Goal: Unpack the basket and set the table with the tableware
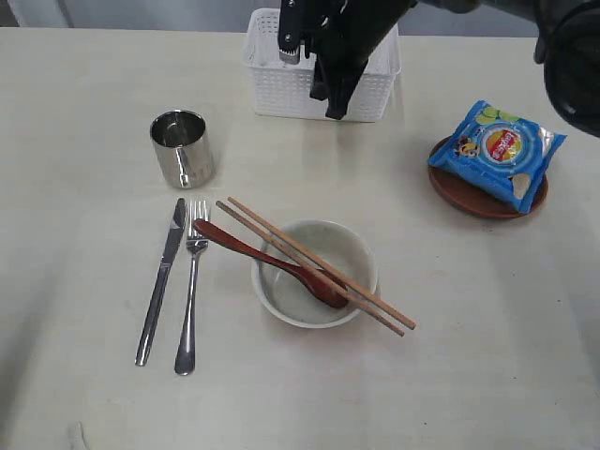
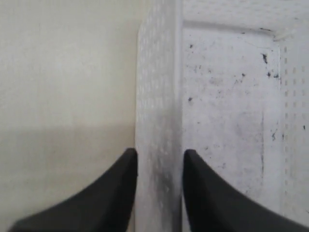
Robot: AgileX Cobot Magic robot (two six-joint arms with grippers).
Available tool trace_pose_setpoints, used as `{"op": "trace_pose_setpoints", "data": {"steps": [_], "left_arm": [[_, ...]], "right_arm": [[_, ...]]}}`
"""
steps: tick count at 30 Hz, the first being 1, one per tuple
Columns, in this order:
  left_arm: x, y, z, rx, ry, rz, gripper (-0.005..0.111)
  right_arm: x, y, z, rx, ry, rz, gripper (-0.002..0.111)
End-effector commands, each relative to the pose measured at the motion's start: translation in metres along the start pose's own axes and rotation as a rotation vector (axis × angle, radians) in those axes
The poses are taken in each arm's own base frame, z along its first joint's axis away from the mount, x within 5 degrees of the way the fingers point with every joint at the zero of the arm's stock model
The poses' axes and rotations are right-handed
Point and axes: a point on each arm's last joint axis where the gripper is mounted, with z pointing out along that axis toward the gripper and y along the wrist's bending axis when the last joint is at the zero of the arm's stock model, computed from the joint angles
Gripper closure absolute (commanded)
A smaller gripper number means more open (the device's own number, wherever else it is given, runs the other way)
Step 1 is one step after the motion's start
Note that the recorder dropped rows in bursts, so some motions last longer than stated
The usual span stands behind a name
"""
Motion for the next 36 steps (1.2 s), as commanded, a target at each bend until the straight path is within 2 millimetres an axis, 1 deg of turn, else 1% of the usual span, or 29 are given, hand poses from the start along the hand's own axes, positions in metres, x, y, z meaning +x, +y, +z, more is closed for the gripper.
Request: {"op": "trace_pose_setpoints", "data": {"steps": [1,3,6,11,14,19,22,23,24,26,27,28,29,32,35,36], "left_arm": [[0.000,0.000,0.000,-0.002,-0.009,0.002,0.107],[0.000,0.000,0.000,-0.002,-0.009,0.002,0.107],[0.000,0.000,0.000,-0.002,-0.009,0.002,0.107],[0.000,0.000,0.000,-0.002,-0.009,0.002,0.107],[0.000,0.000,0.000,-0.002,-0.009,0.002,0.107],[0.000,0.000,0.000,-0.002,-0.009,0.002,0.107],[0.000,0.000,0.000,-0.002,-0.009,0.002,0.107],[0.000,0.000,0.000,-0.002,-0.009,0.002,0.107],[0.000,0.000,0.000,-0.002,-0.009,0.002,0.107],[0.000,0.000,0.000,-0.002,-0.009,0.002,0.107],[0.000,0.000,0.000,-0.002,-0.009,0.002,0.107],[0.000,0.000,0.000,-0.002,-0.009,0.002,0.107],[0.000,0.000,0.000,-0.002,-0.009,0.002,0.107],[0.000,0.000,0.000,-0.002,-0.009,0.002,0.107],[0.000,0.000,0.000,-0.002,-0.009,0.002,0.107],[0.000,0.000,0.000,-0.002,-0.009,0.002,0.107]], "right_arm": [[0.004,-0.002,0.005,0.016,0.005,0.030,0.054],[0.004,-0.003,0.005,0.033,0.004,0.061,0.050],[0.004,-0.004,0.005,0.044,0.003,0.103,0.051],[0.002,-0.006,-0.008,0.045,0.010,0.173,0.051],[-0.001,-0.011,-0.025,0.079,0.016,0.180,0.051],[-0.013,-0.021,-0.067,0.153,-0.034,0.222,0.051],[-0.018,-0.025,-0.094,0.201,-0.061,0.322,0.051],[-0.018,-0.026,-0.100,0.217,-0.061,0.360,0.051],[-0.018,-0.028,-0.108,0.240,-0.056,0.414,0.054],[-0.016,-0.029,-0.121,0.274,-0.031,0.529,0.069],[-0.014,-0.029,-0.128,0.292,-0.007,0.569,0.086],[-0.011,-0.030,-0.134,0.312,0.018,0.606,0.100],[-0.008,-0.030,-0.139,0.324,0.037,0.646,0.108],[0.010,-0.033,-0.155,0.348,0.079,0.827,0.109],[0.038,-0.034,-0.169,0.344,0.133,1.017,0.109],[0.052,-0.032,-0.175,0.344,0.158,1.093,0.109]]}}
